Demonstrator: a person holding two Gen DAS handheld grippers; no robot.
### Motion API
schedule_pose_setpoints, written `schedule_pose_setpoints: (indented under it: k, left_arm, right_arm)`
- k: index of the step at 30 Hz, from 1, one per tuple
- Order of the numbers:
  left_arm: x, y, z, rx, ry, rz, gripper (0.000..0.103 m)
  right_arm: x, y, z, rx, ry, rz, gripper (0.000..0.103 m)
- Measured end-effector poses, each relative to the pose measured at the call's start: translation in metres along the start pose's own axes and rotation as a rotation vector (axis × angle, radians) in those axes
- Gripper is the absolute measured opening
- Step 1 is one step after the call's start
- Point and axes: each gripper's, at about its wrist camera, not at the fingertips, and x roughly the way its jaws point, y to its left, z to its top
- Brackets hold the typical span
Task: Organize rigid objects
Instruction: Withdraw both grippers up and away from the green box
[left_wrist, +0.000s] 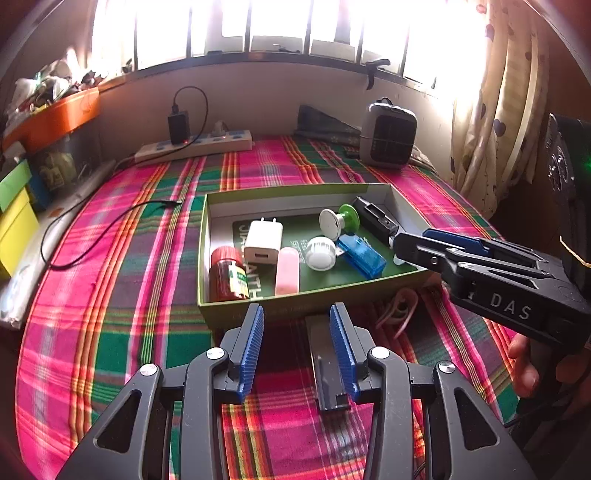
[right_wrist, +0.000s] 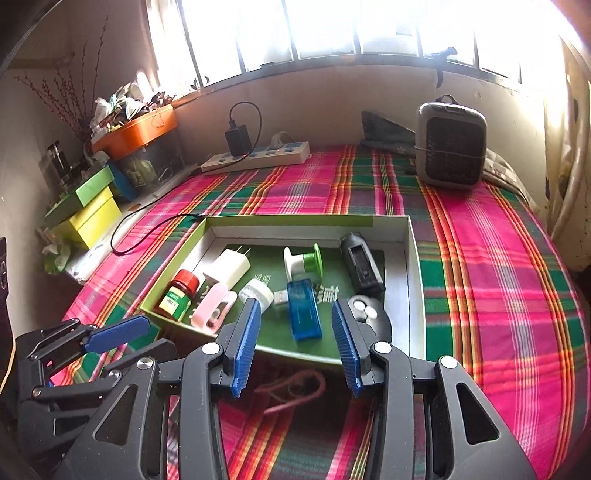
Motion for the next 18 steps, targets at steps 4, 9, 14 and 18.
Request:
schedule_pose_setpoints:
  k: [4,9,14,18]
  left_arm:
    - [-0.003,-0.002,-0.005,0.009,0.001,-0.001,0.037]
    - [-0.005,-0.004,-0.011,0.013,0.010,0.002,0.037]
    - [-0.005,-0.006,-0.018,0.016,0.022,0.002,0.037]
    - [-0.006,-0.005,-0.021,0.003,0.027,-0.016,0.039]
  right_arm:
    - [-0.006,-0.002,-0.007,0.022,-0.003,-0.004,0.042]
    - [-0.011,-0.005,-0.016,0.045,-0.004,-0.023,0.042]
    - [-0.017,-0.008,-0.024,0.057,-0.007,-0.055,0.042]
    - [-0.022,-0.012,-0.030,0.067,-0.008,-0.072,0.042]
